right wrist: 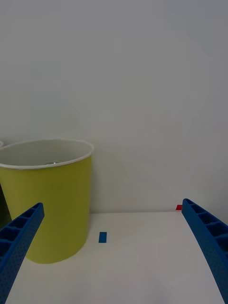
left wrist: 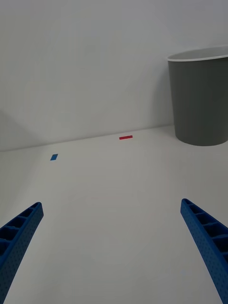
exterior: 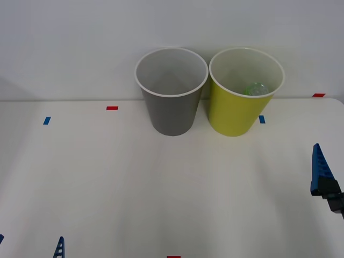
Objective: Put cans in the gray bin and PET bottles in the light green bin.
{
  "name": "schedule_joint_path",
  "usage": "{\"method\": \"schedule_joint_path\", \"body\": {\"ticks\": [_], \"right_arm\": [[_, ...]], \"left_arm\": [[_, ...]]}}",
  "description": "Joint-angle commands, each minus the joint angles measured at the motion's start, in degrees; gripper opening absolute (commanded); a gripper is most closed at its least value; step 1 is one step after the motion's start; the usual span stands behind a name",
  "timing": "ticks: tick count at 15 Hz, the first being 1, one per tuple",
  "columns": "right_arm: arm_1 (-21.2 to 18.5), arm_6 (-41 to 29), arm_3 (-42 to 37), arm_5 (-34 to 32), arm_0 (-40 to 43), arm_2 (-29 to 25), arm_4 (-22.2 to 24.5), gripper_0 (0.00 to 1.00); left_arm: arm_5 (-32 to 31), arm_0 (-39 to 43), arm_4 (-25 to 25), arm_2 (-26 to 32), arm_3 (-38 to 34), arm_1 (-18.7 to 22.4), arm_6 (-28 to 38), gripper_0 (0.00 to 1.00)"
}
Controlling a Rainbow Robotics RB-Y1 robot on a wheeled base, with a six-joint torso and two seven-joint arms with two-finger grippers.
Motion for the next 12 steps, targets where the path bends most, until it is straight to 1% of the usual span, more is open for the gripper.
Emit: {"method": "schedule_joint_path", "body": {"ticks": [1, 6, 8, 10, 12], "right_arm": [[-2.1, 1.5, 0.7, -6.0, 6.6, 2.4, -4.8, 1.0], [-2.7, 3.2, 0.7, -13.4, 15.3, 4.0, -5.4, 1.0], [-3.8, 3.2, 0.6, -15.0, 18.8, 5.6, -5.5, 1.0], [-4.6, 3.2, 0.7, -15.2, 20.9, 7.1, -5.4, 1.0], [-5.2, 3.2, 3.2, -17.1, 21.5, 8.7, -5.1, 1.0]], "left_arm": [[0.0, 0.0, 0.0, 0.0, 0.0, 0.0, 0.0, 1.0], [0.0, 0.0, 0.0, 0.0, 0.0, 0.0, 0.0, 1.0], [0.0, 0.0, 0.0, 0.0, 0.0, 0.0, 0.0, 1.0], [0.0, 0.0, 0.0, 0.0, 0.0, 0.0, 0.0, 1.0], [0.0, 0.0, 0.0, 0.0, 0.0, 0.0, 0.0, 1.0]]}}
